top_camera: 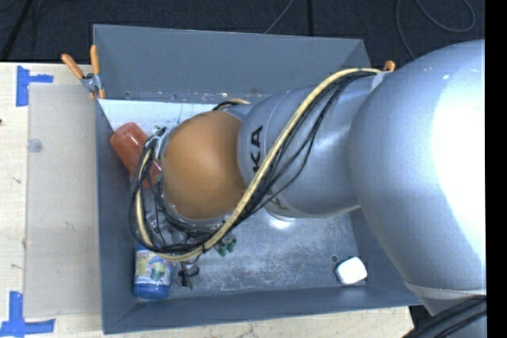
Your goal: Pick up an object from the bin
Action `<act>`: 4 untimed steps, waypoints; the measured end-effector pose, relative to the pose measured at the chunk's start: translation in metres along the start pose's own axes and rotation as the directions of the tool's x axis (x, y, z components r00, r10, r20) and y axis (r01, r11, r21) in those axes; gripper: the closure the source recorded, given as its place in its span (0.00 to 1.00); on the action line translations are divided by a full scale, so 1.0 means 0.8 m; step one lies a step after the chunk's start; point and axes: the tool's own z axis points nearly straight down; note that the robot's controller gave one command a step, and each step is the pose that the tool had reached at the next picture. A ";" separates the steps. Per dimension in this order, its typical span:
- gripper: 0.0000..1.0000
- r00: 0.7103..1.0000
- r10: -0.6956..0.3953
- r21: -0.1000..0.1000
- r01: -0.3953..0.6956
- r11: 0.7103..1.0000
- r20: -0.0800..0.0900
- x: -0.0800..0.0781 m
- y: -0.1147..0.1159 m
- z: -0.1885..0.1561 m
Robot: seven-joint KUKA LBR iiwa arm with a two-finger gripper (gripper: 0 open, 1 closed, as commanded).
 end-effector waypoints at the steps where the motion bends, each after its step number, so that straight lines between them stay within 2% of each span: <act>1: 1.00 0.995 -0.100 0.009 0.100 0.995 0.006 0.007 0.006 0.031; 3: 1.00 0.995 -0.099 0.009 0.099 0.995 0.005 0.008 0.005 0.026; 4: 1.00 0.995 -0.100 0.004 0.100 0.995 -0.004 0.012 0.008 0.005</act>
Offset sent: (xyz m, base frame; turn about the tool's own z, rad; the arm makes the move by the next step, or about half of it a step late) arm 0.0000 0.0000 0.0000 0.0000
